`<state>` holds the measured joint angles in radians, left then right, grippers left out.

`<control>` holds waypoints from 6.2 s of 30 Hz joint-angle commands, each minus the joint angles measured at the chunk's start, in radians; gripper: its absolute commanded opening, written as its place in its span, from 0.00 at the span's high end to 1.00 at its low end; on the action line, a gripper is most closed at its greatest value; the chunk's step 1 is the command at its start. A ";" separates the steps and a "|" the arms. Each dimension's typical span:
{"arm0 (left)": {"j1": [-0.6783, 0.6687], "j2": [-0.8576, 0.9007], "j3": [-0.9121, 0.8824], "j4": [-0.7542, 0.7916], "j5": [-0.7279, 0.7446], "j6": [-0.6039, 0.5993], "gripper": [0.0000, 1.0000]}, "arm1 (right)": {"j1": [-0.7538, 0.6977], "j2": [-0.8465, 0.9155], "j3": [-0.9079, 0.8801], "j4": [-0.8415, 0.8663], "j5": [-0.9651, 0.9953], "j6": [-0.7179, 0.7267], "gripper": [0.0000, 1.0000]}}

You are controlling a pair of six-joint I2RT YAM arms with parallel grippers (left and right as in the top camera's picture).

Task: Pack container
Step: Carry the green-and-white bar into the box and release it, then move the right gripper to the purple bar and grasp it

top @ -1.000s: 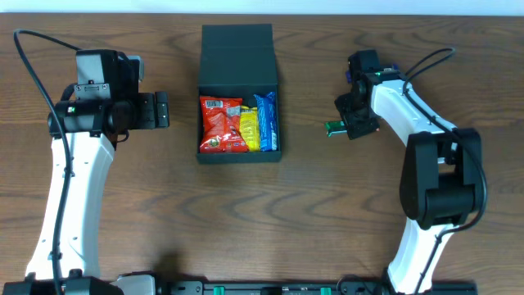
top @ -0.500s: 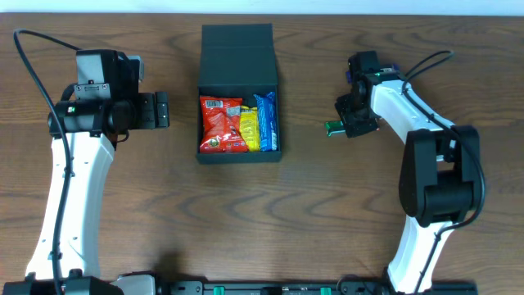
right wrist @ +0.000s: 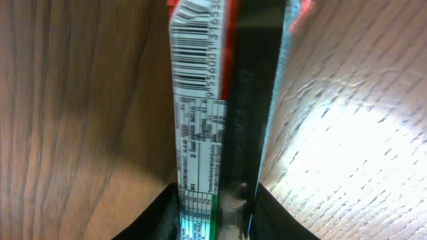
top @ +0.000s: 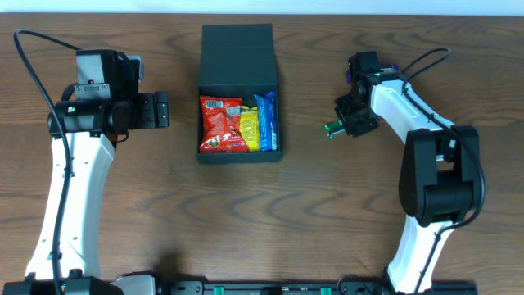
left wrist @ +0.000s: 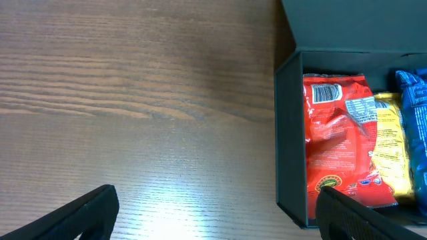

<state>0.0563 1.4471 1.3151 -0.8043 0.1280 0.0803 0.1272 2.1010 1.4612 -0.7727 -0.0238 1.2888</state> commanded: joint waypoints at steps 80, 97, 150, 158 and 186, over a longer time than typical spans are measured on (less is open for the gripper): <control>0.003 -0.009 0.022 -0.004 -0.030 0.014 0.05 | 0.369 0.002 0.610 -0.299 0.048 -0.670 0.26; 0.003 -0.009 0.022 -0.004 -0.030 0.013 0.04 | -0.016 0.181 0.605 -0.062 0.093 0.055 0.18; 0.003 0.011 0.022 -0.008 -0.031 0.013 0.05 | -0.235 0.553 0.945 -0.299 -0.169 0.060 0.68; 0.003 0.011 0.022 -0.008 -0.031 0.013 0.05 | -0.228 0.553 0.946 -0.324 -0.169 -0.072 0.70; 0.003 0.011 0.022 -0.008 -0.030 0.014 0.05 | 0.126 0.460 1.448 -0.713 0.014 -0.772 0.71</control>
<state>0.0563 1.4513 1.3155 -0.8108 0.1047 0.0834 0.1871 2.6331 2.8723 -1.4490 -0.1268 0.6437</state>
